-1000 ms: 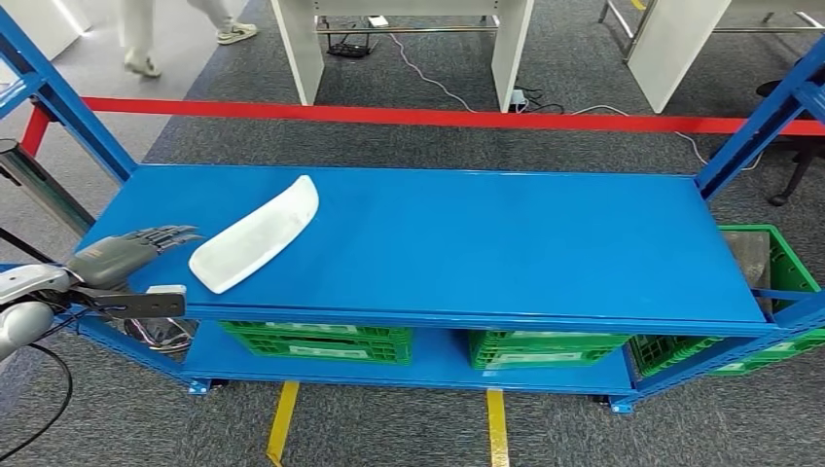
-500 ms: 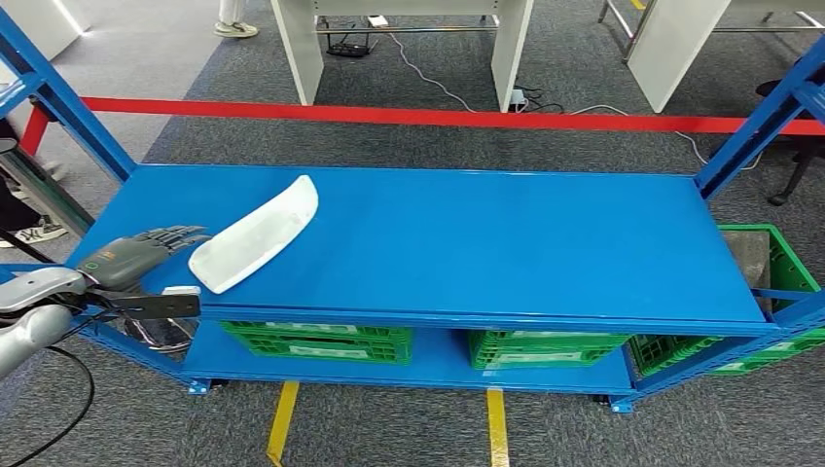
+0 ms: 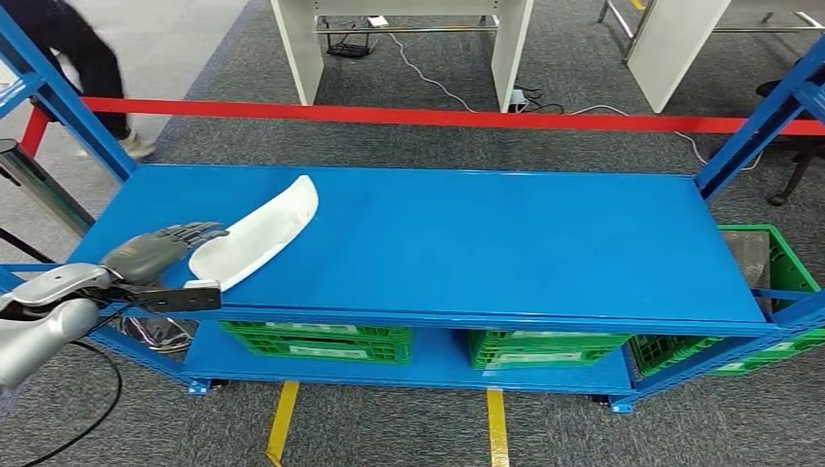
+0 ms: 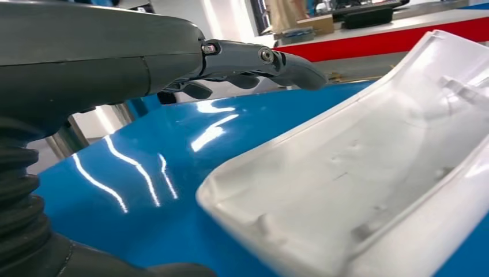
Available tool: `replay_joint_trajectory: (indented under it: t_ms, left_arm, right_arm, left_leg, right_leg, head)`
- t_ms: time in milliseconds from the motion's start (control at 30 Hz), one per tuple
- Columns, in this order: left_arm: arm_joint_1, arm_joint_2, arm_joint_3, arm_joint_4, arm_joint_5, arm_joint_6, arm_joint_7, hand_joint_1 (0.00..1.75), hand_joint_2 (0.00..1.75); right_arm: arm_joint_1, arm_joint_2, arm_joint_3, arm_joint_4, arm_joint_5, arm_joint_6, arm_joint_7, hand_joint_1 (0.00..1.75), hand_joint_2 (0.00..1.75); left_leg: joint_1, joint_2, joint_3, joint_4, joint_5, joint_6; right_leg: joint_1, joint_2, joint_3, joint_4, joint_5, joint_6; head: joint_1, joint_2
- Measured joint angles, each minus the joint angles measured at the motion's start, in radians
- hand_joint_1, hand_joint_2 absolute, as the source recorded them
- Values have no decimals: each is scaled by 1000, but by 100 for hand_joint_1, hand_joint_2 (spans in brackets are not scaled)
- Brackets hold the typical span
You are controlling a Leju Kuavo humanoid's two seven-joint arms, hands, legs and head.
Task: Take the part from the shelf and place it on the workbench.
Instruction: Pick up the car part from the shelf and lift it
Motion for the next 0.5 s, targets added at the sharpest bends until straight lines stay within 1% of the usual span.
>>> replay_joint_trajectory:
  t_ms: [500]
  left_arm:
    - [-78,-124,-17,127,-24,24,-10,0,175]
  right_arm:
    - [-8,0,13,0,8,8,1,0,0]
  left_leg:
    - [0,0,0,0,0,0]
  right_leg:
    - [0,0,0,0,0,0]
  head:
    - [0,0]
